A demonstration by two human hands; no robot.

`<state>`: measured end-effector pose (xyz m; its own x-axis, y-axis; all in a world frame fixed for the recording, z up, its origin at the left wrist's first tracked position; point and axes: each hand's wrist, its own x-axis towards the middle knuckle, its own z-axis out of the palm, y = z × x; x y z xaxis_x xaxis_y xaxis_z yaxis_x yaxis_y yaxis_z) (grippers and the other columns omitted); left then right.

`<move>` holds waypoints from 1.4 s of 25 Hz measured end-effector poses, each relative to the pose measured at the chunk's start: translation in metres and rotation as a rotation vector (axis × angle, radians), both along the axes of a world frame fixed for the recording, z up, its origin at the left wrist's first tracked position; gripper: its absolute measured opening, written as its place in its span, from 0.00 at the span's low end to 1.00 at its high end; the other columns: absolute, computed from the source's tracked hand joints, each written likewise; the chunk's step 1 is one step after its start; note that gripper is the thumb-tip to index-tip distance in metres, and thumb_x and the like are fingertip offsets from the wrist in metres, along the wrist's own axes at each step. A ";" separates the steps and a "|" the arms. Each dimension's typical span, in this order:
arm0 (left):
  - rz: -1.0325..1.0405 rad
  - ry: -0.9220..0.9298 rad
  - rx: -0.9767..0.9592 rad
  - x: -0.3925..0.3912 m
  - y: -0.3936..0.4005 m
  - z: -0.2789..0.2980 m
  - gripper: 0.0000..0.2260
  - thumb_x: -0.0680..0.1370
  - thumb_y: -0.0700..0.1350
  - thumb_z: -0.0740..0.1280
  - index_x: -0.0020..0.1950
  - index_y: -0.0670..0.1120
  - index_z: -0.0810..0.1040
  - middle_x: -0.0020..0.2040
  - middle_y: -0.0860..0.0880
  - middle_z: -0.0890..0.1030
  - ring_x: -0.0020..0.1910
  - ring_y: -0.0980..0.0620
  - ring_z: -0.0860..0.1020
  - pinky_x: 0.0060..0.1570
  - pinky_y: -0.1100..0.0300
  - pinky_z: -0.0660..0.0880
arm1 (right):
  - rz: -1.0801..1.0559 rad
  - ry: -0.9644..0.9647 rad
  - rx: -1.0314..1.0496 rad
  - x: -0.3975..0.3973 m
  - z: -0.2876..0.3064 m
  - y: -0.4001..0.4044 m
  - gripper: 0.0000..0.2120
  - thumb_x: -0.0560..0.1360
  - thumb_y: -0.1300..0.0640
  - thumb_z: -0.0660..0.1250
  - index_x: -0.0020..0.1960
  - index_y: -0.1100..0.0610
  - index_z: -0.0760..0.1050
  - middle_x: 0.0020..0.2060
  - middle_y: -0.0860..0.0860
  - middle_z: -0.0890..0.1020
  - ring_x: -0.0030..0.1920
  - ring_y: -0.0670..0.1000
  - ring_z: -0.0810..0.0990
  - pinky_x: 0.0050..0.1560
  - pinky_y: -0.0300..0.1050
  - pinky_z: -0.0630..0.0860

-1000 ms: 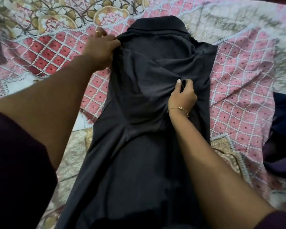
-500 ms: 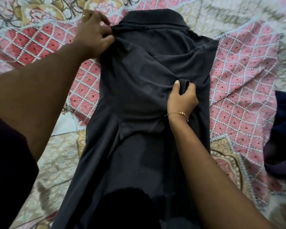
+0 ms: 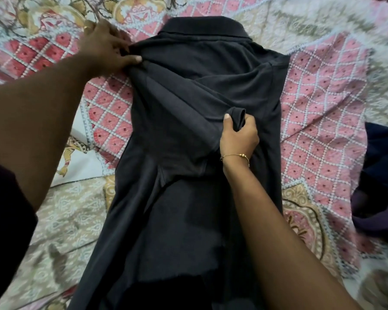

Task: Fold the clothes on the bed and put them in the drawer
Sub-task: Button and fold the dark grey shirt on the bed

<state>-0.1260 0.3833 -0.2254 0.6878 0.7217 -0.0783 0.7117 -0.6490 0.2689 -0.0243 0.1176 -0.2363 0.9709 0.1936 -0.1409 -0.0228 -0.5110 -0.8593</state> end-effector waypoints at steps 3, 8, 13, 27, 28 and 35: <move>0.029 0.065 0.098 0.006 -0.001 -0.008 0.22 0.80 0.56 0.57 0.68 0.45 0.72 0.67 0.40 0.64 0.67 0.37 0.60 0.66 0.43 0.60 | 0.030 -0.144 -0.058 0.002 0.000 0.002 0.14 0.77 0.57 0.65 0.59 0.64 0.72 0.49 0.59 0.82 0.51 0.58 0.78 0.41 0.34 0.63; 0.281 -0.276 0.111 0.004 -0.032 -0.021 0.19 0.81 0.51 0.54 0.69 0.42 0.66 0.66 0.38 0.67 0.65 0.41 0.67 0.61 0.51 0.64 | 0.095 -0.152 -0.316 0.002 -0.003 0.007 0.18 0.79 0.53 0.59 0.66 0.58 0.65 0.54 0.57 0.80 0.54 0.58 0.78 0.41 0.42 0.63; 0.466 -0.467 -0.085 -0.024 -0.094 -0.024 0.27 0.79 0.58 0.55 0.70 0.40 0.63 0.61 0.39 0.74 0.58 0.41 0.74 0.55 0.50 0.70 | 0.092 -0.106 -0.355 -0.007 -0.001 0.008 0.24 0.78 0.56 0.61 0.71 0.53 0.58 0.62 0.55 0.72 0.57 0.57 0.75 0.45 0.46 0.68; 0.134 -0.025 -0.083 -0.084 -0.187 -0.005 0.15 0.82 0.45 0.55 0.69 0.46 0.68 0.58 0.38 0.71 0.51 0.37 0.75 0.45 0.50 0.69 | 0.569 -0.401 -0.669 0.022 0.017 0.036 0.13 0.78 0.57 0.61 0.62 0.52 0.75 0.63 0.55 0.72 0.64 0.58 0.66 0.61 0.55 0.62; 0.133 -0.016 -0.066 -0.085 -0.188 -0.006 0.16 0.82 0.45 0.54 0.69 0.47 0.67 0.58 0.38 0.71 0.51 0.37 0.75 0.44 0.51 0.68 | 0.518 -0.349 -0.629 0.029 0.019 0.037 0.12 0.78 0.57 0.62 0.60 0.52 0.77 0.62 0.55 0.73 0.64 0.58 0.68 0.61 0.54 0.64; 0.349 -0.101 -0.114 -0.094 -0.194 -0.010 0.20 0.82 0.46 0.55 0.75 0.49 0.58 0.60 0.37 0.73 0.55 0.37 0.74 0.49 0.48 0.70 | 0.429 -0.501 -0.608 0.008 0.012 0.023 0.17 0.77 0.53 0.62 0.65 0.51 0.70 0.64 0.54 0.70 0.67 0.57 0.64 0.60 0.54 0.63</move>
